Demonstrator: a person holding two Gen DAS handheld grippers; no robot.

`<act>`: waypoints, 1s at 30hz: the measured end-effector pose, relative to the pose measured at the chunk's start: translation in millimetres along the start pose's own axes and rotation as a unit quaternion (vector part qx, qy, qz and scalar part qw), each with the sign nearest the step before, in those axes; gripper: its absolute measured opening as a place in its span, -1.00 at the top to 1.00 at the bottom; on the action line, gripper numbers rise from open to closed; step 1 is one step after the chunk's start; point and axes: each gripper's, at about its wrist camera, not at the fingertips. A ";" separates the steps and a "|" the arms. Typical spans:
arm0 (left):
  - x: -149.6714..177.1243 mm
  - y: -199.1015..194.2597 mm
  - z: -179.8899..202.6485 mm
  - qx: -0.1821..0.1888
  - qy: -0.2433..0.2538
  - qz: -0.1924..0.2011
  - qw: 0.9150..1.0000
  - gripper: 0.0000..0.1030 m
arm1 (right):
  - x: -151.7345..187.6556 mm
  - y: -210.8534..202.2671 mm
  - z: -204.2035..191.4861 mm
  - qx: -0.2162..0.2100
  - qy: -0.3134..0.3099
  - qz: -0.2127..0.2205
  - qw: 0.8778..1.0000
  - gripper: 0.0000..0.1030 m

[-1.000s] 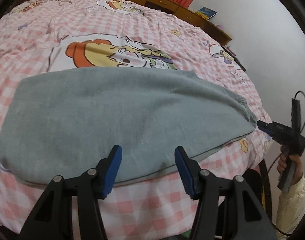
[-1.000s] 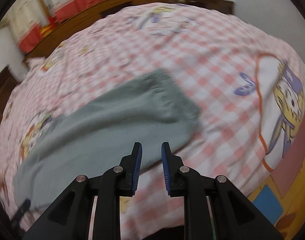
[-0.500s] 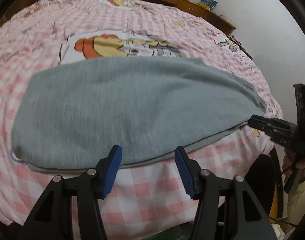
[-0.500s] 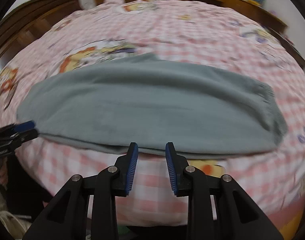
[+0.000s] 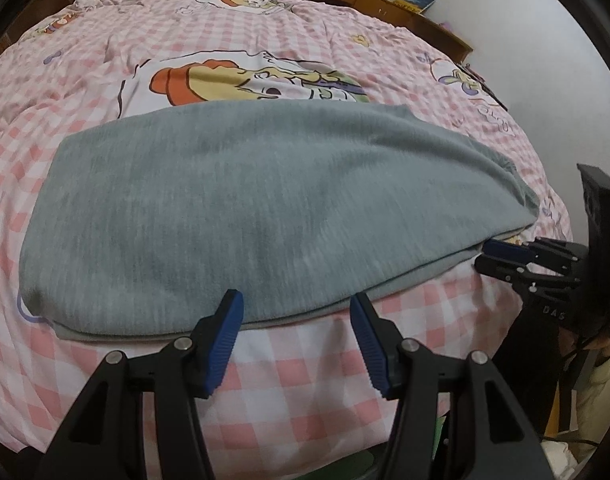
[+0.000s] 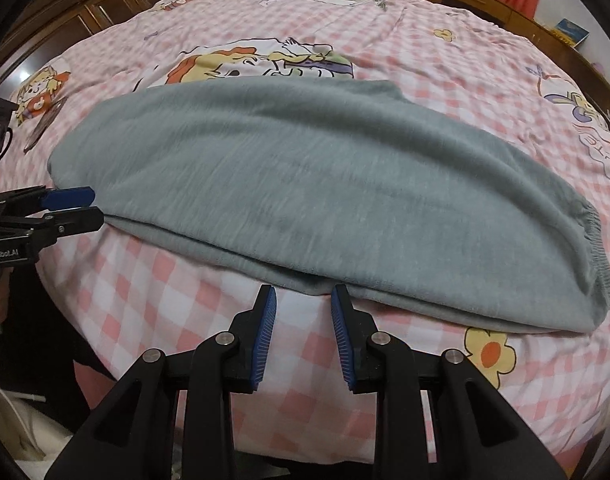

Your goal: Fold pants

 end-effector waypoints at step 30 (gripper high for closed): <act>1.4 -2.7 -4.2 0.018 -0.008 0.001 1.000 -0.14 | -3.1 -7.3 -3.5 0.099 -0.037 0.013 0.994 0.44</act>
Point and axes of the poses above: each gripper's, at about its wrist camera, not at the fingertips, and y roughly the way its jaws point, z to its right, x to its underside, and after that the axes turned 14 degrees about -x, right-handed
